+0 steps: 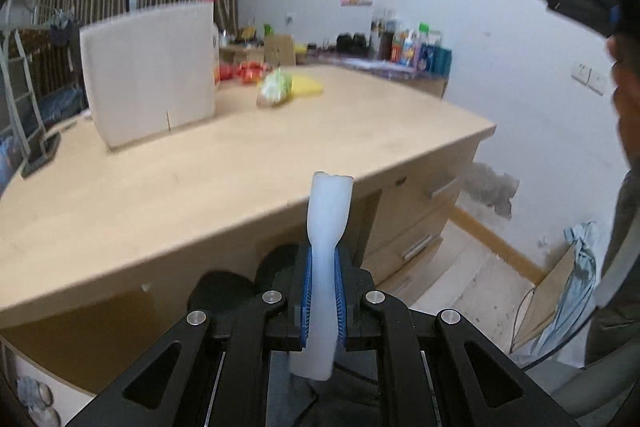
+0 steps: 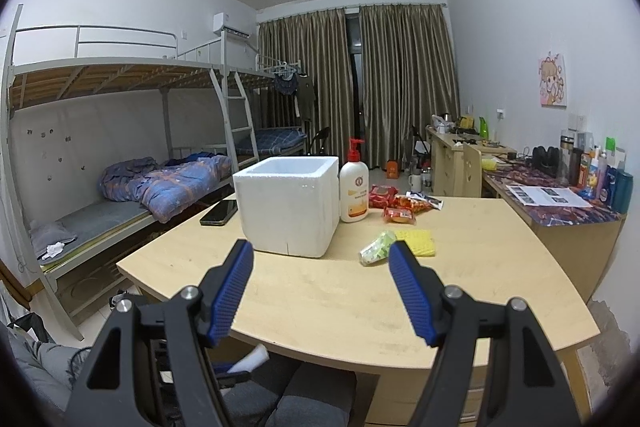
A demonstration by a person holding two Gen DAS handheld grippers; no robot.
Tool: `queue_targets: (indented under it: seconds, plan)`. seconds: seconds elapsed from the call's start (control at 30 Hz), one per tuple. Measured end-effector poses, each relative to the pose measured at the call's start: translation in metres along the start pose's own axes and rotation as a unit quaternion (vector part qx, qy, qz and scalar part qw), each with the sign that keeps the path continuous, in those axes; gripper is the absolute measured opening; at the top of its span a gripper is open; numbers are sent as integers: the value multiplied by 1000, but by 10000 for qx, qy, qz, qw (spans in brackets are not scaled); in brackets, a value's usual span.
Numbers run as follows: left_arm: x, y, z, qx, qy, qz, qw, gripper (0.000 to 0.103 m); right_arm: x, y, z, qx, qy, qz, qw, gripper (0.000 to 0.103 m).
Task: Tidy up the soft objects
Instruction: 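Lift the white roll with the left gripper toward the foam box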
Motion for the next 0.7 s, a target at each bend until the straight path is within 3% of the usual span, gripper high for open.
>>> queue_targets:
  seconds: [0.17,0.4,0.7]
  plan:
    - [-26,-18,2,44,22,315,9995,11,-2,3,1,-3,26,37,10000,74]
    - [-77,-40,-18,-298,11,886,9956,11,-1,14,5,46,99,29,9999,74]
    - [-119,-41,-44,-516,-94,1236,9909,11,14,61,27,312,221,-302,9988,77]
Point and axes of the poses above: each gripper's, at about its wrist camera, not at the fingertips, and y roughly the way its jaws point, z to its right, x to its underside, the point moved 9 cm from there along y, roughly the way its jaws point, and after that the axes turned 13 degrees about z, right-handed, at the moved point
